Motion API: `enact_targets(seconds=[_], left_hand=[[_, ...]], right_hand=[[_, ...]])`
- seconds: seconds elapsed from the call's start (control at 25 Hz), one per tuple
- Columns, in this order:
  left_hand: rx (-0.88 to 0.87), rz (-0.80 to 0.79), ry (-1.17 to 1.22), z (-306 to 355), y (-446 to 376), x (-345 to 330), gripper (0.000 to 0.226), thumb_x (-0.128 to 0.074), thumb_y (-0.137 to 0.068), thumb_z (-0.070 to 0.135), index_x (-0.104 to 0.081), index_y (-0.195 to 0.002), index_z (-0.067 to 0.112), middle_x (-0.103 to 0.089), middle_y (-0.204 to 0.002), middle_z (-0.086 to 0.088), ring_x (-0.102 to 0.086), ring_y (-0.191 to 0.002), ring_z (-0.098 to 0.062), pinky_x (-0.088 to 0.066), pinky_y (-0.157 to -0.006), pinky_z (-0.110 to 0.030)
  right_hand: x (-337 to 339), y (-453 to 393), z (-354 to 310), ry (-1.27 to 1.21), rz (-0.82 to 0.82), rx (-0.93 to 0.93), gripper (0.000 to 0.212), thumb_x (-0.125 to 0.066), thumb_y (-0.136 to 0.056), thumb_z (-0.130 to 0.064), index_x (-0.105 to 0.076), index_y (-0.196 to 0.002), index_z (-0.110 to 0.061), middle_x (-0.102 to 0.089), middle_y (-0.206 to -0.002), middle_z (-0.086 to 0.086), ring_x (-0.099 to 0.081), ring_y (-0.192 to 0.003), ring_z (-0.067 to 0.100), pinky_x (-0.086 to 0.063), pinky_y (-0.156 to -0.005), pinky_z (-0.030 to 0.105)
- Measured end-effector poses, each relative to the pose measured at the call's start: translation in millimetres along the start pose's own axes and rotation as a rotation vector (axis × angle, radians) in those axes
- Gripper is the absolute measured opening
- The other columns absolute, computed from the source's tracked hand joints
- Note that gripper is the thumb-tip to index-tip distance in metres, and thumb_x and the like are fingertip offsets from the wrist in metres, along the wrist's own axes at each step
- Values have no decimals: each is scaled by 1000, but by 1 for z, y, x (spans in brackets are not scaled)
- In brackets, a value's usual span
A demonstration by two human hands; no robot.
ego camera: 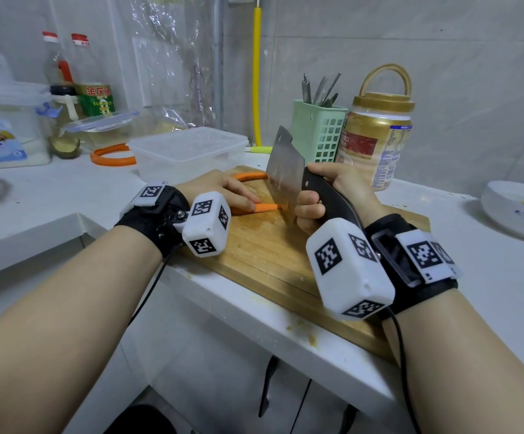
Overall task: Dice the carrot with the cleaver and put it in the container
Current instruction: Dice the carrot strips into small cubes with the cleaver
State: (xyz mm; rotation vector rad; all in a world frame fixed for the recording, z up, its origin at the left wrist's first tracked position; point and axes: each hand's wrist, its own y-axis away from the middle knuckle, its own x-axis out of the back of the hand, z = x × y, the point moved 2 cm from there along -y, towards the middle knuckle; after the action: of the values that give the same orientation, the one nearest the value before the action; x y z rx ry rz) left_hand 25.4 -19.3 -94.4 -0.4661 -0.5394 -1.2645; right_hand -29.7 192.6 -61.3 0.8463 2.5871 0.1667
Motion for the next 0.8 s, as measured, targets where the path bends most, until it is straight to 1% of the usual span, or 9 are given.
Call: enact_targets(seconds=[0.16,0.28,0.4,0.6,0.68,0.8], left_hand=[[-3,6,-4,-1,0,0,14,-77,-81,22,-78,-91,31,-71,-98,25,-59,-102,7,-38,-98,-18],[4,-2,-6,0,1,0,15,-76,-81,22,-77,-95,29,-70,-100,24,-59,-102,7,-38,-97,-18],[4,7,7,-1,0,0,15,-77,-80,22,-77,-94,29,-71,-101,22,-59,-103,5,-39,-98,-19],[-3,11,-3,-2,-1,1,16,-77,-80,23,-78,-95,28,-72,-105,15,-60,-108,-1,-40,-102,-22],[-11,4,-3,-2,0,1,16,-77,-80,22,-78,-95,27,-72,-107,15,-60,-107,0,-40,-101,-21],[3,1,-9,-1,1,0,15,-76,-81,22,-77,-95,28,-72,-104,16,-60,-105,2,-40,-98,-19]], right_hand=[[-5,3,1,1,-19,21,31,-37,-99,-32,-40,-77,-11,-37,-43,2,-34,-30,13,-20,-48,23],[-6,3,2,18,-22,8,34,-36,-99,-33,-42,-74,-10,-37,-44,2,-34,-30,13,-20,-48,23],[-6,3,2,28,-20,2,34,-36,-99,-32,-43,-74,-10,-37,-44,2,-34,-31,13,-21,-47,22],[-5,2,3,41,-22,-19,32,-37,-99,-33,-41,-76,-11,-37,-44,2,-35,-30,13,-24,-43,17],[-6,1,3,56,-23,-31,30,-37,-98,-33,-41,-79,-11,-38,-44,2,-35,-30,14,-26,-43,16],[-9,-3,4,82,-4,-45,22,-40,-98,-32,-41,-93,-10,-38,-44,4,-34,-30,15,-29,-40,15]])
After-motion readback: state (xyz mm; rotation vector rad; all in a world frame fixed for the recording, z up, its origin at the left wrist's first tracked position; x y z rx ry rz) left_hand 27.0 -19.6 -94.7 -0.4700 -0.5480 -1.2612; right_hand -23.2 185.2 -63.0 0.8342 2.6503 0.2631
